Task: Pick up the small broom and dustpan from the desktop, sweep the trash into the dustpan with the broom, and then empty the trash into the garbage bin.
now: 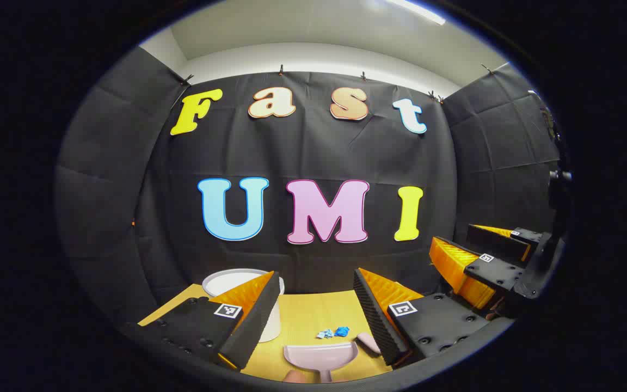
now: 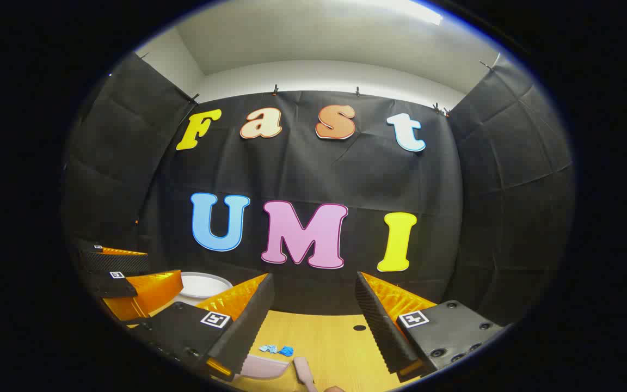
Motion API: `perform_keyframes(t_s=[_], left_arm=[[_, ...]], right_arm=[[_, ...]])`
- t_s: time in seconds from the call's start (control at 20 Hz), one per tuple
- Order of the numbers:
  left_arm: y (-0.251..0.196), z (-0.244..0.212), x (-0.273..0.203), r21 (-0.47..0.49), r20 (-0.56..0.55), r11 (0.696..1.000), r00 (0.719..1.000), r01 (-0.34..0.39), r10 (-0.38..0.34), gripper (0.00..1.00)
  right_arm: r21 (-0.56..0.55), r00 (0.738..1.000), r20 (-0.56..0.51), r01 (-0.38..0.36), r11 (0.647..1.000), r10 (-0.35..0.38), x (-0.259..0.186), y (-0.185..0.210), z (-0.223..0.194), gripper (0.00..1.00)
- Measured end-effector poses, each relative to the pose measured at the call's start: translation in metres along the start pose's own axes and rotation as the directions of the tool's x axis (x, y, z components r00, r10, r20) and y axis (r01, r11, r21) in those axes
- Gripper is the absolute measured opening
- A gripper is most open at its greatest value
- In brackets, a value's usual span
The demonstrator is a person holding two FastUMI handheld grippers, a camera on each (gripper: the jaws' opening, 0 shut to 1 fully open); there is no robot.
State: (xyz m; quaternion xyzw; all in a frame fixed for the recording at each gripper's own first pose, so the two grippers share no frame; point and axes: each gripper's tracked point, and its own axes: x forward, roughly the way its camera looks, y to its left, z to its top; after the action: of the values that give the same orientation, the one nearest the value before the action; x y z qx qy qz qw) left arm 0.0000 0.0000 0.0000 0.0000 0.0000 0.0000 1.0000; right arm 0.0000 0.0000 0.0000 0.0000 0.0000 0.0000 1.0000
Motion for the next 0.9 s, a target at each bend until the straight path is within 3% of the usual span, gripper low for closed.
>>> perform_keyframes(t_s=[0.55, 0.9], left_arm=[[-0.027, 0.004, -0.005, -0.104, -0.015, 0.995, 1.000, 0.009, -0.010, 0.80], [-0.033, 0.003, -0.014, -0.115, -0.012, 0.993, 1.000, -0.007, 0.005, 0.81]], right_arm=[[0.013, 0.998, -0.041, 0.049, 0.999, -0.048, -0.026, -0.040, -0.013, 0.96], [0.019, 0.996, -0.053, 0.071, 0.997, -0.070, -0.039, -0.060, -0.014, 0.96]])
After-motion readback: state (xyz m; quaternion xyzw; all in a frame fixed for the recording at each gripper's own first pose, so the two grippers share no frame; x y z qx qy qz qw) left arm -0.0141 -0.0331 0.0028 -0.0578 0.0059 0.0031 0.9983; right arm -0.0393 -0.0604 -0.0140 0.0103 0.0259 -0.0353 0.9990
